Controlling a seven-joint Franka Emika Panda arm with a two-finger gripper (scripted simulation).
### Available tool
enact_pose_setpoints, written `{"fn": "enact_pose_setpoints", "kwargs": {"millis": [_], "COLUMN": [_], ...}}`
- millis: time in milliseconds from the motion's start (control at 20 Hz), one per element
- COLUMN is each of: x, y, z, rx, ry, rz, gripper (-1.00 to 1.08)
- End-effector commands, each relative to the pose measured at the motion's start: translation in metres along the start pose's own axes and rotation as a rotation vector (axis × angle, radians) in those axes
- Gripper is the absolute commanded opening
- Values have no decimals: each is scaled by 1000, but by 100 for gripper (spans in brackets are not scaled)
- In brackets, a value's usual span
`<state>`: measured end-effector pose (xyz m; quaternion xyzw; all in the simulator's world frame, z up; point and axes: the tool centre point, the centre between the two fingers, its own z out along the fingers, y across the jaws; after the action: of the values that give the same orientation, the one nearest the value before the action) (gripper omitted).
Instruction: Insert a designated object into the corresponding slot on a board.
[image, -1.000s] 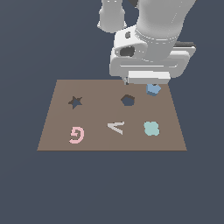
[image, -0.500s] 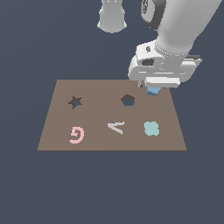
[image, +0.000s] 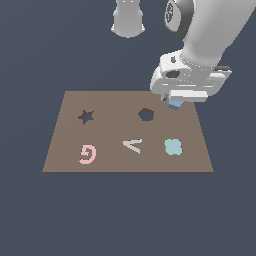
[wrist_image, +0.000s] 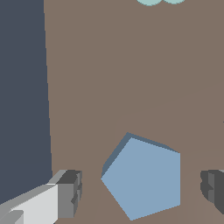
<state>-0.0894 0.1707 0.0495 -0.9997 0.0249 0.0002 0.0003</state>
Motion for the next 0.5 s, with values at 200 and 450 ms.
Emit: {"fn": "enact_pose_setpoints", "kwargs": {"millis": [200, 450], "x": [0, 0], "y": [-1, 0], "z": [17, 20], "rx": [-1, -1], "ry": [0, 0], "rz": [1, 2], "gripper": [100, -100]}}
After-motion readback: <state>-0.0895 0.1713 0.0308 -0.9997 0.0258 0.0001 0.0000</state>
